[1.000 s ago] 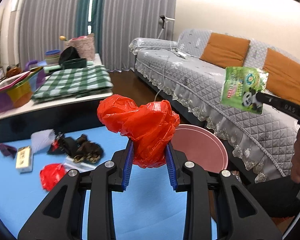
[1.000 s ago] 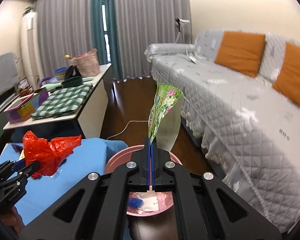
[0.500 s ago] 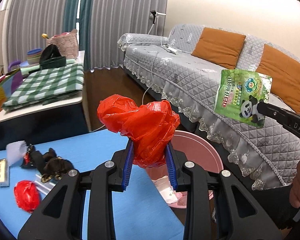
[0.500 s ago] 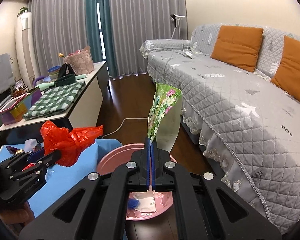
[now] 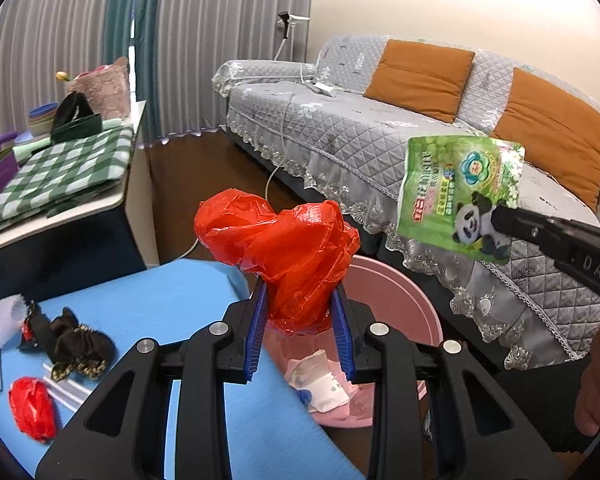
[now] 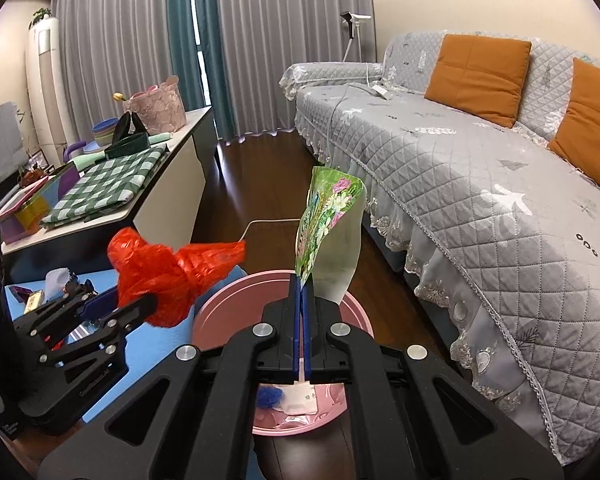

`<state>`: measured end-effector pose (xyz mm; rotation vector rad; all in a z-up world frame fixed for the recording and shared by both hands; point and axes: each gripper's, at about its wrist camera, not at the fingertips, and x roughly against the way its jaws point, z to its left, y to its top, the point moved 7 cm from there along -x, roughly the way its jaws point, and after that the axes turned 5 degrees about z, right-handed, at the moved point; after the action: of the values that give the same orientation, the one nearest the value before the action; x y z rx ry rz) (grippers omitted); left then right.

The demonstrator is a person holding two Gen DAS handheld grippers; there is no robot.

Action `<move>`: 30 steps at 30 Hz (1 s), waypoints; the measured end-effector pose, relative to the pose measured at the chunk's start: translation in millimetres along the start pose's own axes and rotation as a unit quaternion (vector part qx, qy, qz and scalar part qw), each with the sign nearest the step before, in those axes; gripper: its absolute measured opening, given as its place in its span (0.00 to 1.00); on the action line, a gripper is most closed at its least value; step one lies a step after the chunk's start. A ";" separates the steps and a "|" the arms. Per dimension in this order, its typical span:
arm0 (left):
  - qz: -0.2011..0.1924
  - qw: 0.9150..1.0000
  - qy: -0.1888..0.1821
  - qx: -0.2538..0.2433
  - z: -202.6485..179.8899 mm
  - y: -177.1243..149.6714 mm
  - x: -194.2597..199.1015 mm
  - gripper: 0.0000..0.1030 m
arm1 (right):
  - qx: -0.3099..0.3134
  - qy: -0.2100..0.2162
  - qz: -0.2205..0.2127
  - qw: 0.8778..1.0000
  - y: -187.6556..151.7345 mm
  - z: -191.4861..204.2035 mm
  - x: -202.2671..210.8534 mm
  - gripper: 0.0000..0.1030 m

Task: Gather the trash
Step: 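Open both tools over the pink bucket to drop the red and green bags, then move both open tools back over the table toward the small red bag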

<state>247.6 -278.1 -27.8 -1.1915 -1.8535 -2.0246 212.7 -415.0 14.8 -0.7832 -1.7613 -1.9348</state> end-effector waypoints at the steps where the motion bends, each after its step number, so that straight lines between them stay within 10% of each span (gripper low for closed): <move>1: 0.000 1.000 -0.001 -0.002 -1.9 1.5 -2.2 0.29 | 0.000 0.000 0.001 1.000 -0.8 -0.4 -0.8 0.01; 11: 0.017 1.000 -0.010 -0.001 -5.3 7.2 -23.6 0.47 | -0.028 -0.012 0.025 0.999 -5.9 -15.3 -11.6 0.26; 30: -0.013 0.998 0.036 0.047 52.2 -12.6 77.5 0.47 | -0.033 0.059 -0.012 0.998 17.0 54.3 32.2 0.27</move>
<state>211.0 -198.4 7.0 -1.0632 -1.9157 -1.9430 206.2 -361.0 51.1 -0.6568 -1.6535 -2.0203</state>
